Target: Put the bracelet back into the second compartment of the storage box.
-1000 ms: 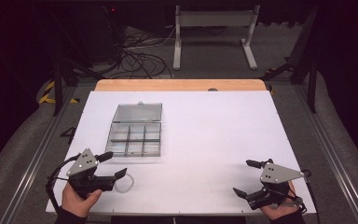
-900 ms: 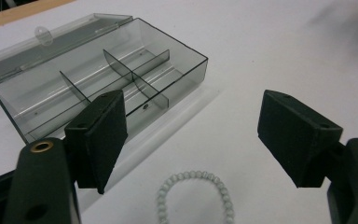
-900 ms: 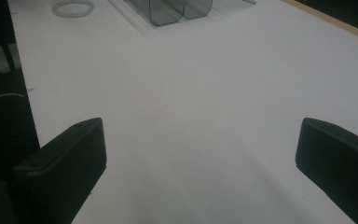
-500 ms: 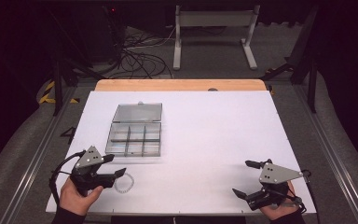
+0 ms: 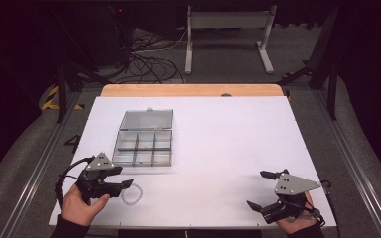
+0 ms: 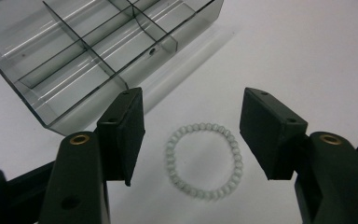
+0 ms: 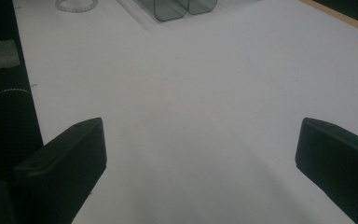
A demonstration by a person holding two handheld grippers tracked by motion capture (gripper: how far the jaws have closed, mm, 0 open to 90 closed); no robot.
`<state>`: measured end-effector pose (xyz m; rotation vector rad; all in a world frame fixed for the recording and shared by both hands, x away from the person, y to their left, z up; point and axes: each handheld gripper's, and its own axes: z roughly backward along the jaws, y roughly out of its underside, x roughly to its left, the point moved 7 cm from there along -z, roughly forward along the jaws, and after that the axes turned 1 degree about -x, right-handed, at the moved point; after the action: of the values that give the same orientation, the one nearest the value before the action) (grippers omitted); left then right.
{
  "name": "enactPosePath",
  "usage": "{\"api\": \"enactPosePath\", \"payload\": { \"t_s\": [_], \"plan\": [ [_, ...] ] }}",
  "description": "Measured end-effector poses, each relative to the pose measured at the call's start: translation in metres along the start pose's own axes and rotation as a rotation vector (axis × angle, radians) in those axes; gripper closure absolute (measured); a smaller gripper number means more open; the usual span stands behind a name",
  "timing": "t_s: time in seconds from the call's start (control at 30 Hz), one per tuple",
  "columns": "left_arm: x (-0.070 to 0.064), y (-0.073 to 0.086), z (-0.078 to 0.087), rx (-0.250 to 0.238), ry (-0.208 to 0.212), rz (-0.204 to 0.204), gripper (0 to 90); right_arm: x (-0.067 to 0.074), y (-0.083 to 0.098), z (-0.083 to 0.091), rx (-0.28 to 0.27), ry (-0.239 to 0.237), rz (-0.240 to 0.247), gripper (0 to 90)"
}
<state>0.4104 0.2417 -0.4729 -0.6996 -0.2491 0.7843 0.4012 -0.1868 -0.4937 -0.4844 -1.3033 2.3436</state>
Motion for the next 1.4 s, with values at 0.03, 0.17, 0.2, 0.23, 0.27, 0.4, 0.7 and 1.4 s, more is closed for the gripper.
{"api": "enactPosePath", "payload": {
  "t_s": [0.03,0.17,0.2,0.23,0.27,0.4,0.7,1.4],
  "plan": [
    [0.000,0.000,0.000,0.005,0.000,-0.007,41.0,0.000,0.000,0.000,0.000,-0.001,0.000,2.6],
    [-0.001,0.001,-0.002,0.025,0.007,-0.031,41.7,0.000,0.000,0.000,0.000,-0.002,0.000,2.5],
    [0.000,0.001,-0.002,0.029,-0.004,-0.044,41.8,0.000,0.000,0.000,0.000,-0.003,0.000,2.5],
    [-0.002,0.000,-0.002,0.027,0.003,-0.050,41.7,0.000,0.000,0.000,0.000,-0.003,0.000,2.6],
    [-0.002,0.001,-0.003,0.037,0.004,-0.058,41.6,0.000,0.000,0.000,0.000,-0.003,0.000,2.6],
    [-0.002,0.001,-0.004,0.053,0.002,-0.065,43.3,0.000,0.000,0.000,0.001,-0.004,0.002,2.6],
    [0.000,0.007,-0.015,0.150,0.005,-0.074,44.6,0.001,0.000,-0.001,0.004,-0.007,0.009,2.9],
    [0.009,0.018,-0.037,0.307,-0.022,-0.056,54.8,0.002,0.002,-0.003,0.015,-0.023,0.009,3.4]
  ]
}}
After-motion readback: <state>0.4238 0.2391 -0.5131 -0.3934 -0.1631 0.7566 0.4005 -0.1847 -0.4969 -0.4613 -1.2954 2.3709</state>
